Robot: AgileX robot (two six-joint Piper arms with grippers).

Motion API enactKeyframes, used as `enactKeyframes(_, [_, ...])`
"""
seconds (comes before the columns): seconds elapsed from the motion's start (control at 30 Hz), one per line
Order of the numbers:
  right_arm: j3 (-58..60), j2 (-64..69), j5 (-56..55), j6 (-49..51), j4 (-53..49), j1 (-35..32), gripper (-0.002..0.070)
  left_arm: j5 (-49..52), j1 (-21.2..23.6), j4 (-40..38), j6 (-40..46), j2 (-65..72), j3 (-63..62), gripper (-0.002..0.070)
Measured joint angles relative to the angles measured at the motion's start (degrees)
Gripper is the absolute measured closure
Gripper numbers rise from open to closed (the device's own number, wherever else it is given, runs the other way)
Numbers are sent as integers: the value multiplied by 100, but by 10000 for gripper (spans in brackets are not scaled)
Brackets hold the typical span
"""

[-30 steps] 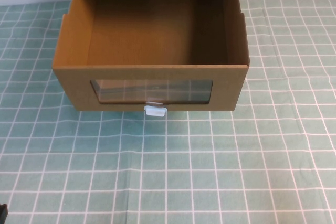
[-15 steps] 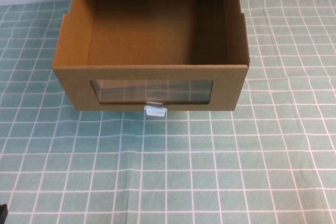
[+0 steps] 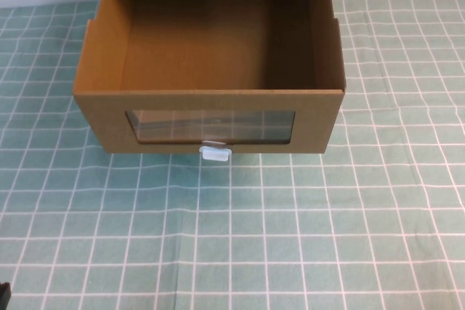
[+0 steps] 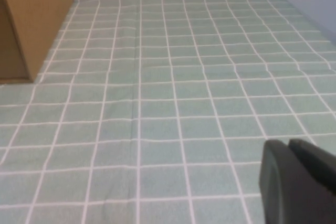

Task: Open the shoe box
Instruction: 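Pull the top drawer of the cardboard box fully open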

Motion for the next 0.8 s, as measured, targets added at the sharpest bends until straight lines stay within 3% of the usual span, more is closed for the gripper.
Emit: enactKeyframes(0.8, [280,-119,212,0,182,874,690,4,0,0,0,0,0,680])
